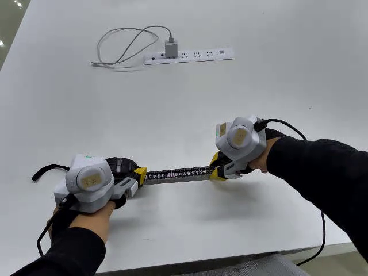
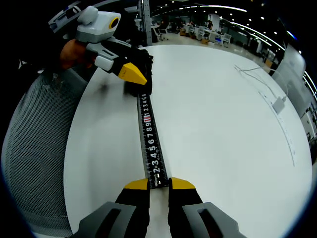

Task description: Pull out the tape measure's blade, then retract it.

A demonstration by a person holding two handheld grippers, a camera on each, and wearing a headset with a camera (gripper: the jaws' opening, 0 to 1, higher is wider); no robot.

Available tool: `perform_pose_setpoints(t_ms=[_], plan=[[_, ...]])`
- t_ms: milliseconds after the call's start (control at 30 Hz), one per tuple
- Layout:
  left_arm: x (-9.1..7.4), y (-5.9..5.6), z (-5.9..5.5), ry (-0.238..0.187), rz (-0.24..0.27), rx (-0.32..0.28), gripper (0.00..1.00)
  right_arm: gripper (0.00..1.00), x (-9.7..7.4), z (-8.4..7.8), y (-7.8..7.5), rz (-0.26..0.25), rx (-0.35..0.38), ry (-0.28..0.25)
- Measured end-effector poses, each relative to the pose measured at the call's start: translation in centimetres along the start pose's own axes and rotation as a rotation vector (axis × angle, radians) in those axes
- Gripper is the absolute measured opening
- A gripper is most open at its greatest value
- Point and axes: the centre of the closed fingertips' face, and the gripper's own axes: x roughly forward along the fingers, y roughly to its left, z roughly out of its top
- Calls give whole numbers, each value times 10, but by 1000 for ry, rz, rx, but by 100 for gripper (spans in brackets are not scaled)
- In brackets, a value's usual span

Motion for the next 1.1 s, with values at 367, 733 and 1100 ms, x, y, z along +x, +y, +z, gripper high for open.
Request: perform_pose_setpoints(t_ms=[367, 733, 1100], plan=[[1, 0, 0, 1, 1, -5, 60, 10, 5, 8, -1, 5, -5, -1], [0, 0, 1, 6, 2, -3, 60, 10, 7, 12, 1, -5, -9, -10], [1, -1, 1, 2, 6, 3, 60, 10, 8, 14, 1, -5, -9, -11]])
